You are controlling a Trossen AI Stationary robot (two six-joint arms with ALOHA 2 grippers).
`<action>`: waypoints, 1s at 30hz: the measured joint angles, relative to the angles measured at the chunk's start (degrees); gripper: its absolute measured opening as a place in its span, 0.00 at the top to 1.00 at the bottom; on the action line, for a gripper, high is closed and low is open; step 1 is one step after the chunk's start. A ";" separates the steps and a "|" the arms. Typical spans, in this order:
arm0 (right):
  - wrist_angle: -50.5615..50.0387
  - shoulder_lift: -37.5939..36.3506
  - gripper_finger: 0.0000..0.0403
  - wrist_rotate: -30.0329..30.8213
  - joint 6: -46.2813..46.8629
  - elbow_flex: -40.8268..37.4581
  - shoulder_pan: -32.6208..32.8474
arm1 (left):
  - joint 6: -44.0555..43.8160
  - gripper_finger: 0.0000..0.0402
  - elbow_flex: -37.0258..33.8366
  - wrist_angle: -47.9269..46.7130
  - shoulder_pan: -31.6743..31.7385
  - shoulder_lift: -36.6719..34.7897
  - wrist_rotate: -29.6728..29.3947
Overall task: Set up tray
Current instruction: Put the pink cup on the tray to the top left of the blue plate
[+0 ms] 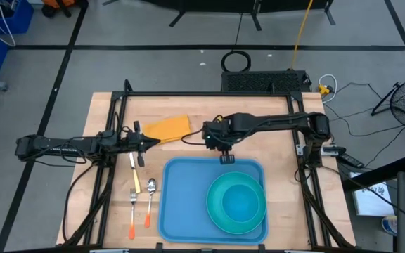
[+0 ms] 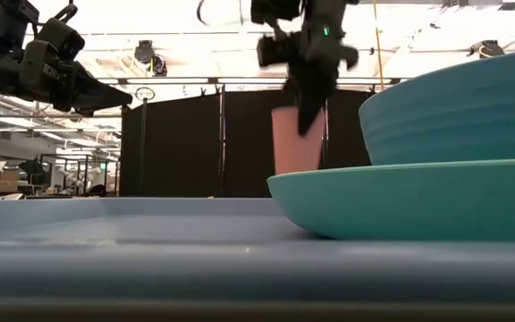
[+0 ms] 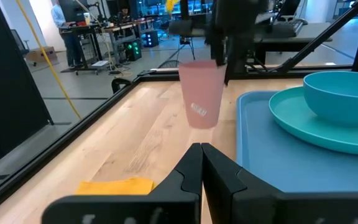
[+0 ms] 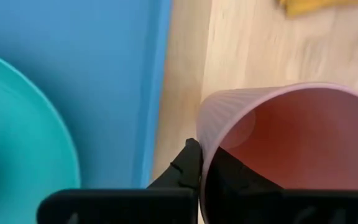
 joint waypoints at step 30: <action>0.09 15.53 1.00 -2.91 1.14 18.80 18.87 | 0.20 0.98 0.00 0.05 0.00 0.00 -0.16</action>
